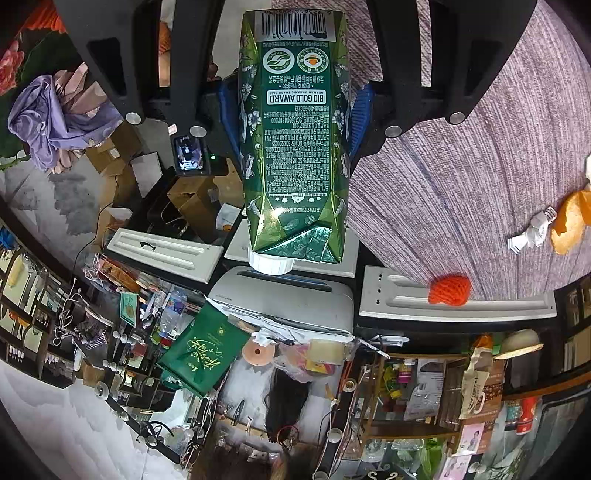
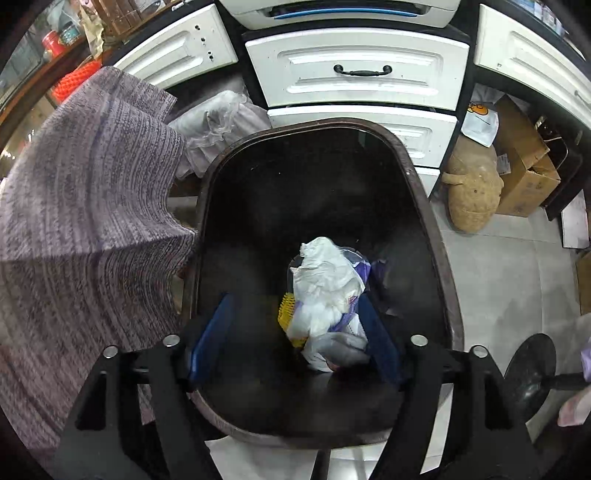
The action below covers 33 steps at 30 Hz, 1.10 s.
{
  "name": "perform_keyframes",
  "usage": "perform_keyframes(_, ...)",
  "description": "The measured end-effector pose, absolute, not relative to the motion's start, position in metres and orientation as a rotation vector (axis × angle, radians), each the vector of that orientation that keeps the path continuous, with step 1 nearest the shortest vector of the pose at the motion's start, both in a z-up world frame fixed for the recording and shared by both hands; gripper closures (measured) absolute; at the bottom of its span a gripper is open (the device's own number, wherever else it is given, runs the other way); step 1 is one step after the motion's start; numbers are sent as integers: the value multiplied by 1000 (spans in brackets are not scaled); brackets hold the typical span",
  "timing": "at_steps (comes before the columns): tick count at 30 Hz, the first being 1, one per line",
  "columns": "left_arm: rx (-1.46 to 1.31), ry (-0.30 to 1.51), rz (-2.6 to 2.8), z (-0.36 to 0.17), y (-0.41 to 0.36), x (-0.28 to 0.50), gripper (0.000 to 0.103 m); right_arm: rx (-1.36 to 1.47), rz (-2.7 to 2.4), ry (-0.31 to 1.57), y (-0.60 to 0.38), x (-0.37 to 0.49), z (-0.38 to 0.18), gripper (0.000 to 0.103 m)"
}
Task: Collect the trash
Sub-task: 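Lower the green carton into the bin and open the left gripper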
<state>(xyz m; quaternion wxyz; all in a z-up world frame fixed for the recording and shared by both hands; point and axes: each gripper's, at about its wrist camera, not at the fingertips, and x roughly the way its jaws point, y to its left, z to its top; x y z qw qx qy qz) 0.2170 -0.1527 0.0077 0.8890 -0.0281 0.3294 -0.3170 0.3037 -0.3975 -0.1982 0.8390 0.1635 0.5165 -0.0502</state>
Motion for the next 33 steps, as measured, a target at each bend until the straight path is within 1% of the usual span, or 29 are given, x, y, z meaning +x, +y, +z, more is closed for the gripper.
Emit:
perform_keyframes(9, -55, 711, -706, -2, -179, 219, 55, 338, -187, 974, -418, 266, -157, 27)
perform_keyframes(17, -9, 793, -758, -29, -223, 224, 55, 382, -312, 852, -461, 228, -118, 26)
perform_keyframes(21, 17, 857, -771, -46, -249, 228, 54, 406, -361, 835, -483, 218, -113, 25)
perform_keyframes(33, 162, 940, -711, -88, -295, 244, 54, 443, -393, 835, -506, 205, -116, 25)
